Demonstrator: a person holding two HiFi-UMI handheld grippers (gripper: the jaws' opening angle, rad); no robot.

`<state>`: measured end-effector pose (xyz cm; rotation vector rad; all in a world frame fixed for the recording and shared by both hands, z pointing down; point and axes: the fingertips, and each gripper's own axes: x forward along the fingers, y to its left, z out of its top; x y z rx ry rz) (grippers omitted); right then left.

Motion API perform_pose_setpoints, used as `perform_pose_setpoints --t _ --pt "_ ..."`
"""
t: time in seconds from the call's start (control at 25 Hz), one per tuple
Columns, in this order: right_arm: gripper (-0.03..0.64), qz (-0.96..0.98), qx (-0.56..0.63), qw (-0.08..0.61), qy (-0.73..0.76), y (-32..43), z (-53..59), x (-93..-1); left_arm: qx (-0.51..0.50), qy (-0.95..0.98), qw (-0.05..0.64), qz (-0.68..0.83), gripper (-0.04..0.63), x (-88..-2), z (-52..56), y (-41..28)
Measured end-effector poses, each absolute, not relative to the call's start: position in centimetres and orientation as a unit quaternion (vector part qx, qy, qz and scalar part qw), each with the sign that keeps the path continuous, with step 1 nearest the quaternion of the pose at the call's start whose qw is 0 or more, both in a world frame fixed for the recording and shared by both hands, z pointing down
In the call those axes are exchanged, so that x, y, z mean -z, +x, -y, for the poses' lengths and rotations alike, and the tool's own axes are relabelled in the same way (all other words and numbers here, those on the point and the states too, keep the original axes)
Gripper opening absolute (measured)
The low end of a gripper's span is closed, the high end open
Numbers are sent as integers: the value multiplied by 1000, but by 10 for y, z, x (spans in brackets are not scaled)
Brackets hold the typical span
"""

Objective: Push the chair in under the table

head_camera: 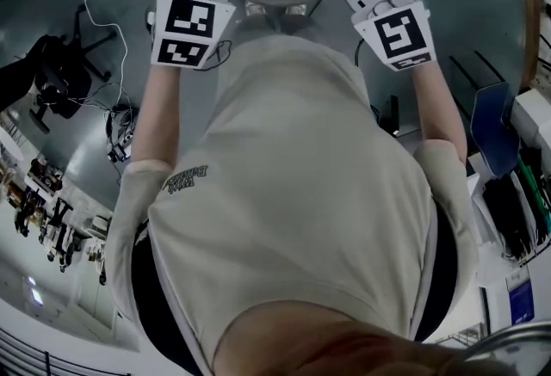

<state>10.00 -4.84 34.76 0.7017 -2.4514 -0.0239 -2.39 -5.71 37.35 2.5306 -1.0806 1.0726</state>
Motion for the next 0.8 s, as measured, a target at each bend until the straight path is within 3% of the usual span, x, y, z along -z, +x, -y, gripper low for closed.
perform_pose_setpoints --t 0.16,0.28,0.44,0.8 --pt "186 912 -6 350 214 112 34 -392 -320 889 71 320 117 -387 49 -5" --pt "204 906 -9 385 173 115 20 -427 -345 891 54 290 135 -417 40 -3" --pt "244 901 -28 409 140 117 5 -471 -375 888 71 257 139 -464 28 -5" --pt "284 879 -65 465 85 137 -26 -565 -441 882 92 135 221 -560 -14 2"
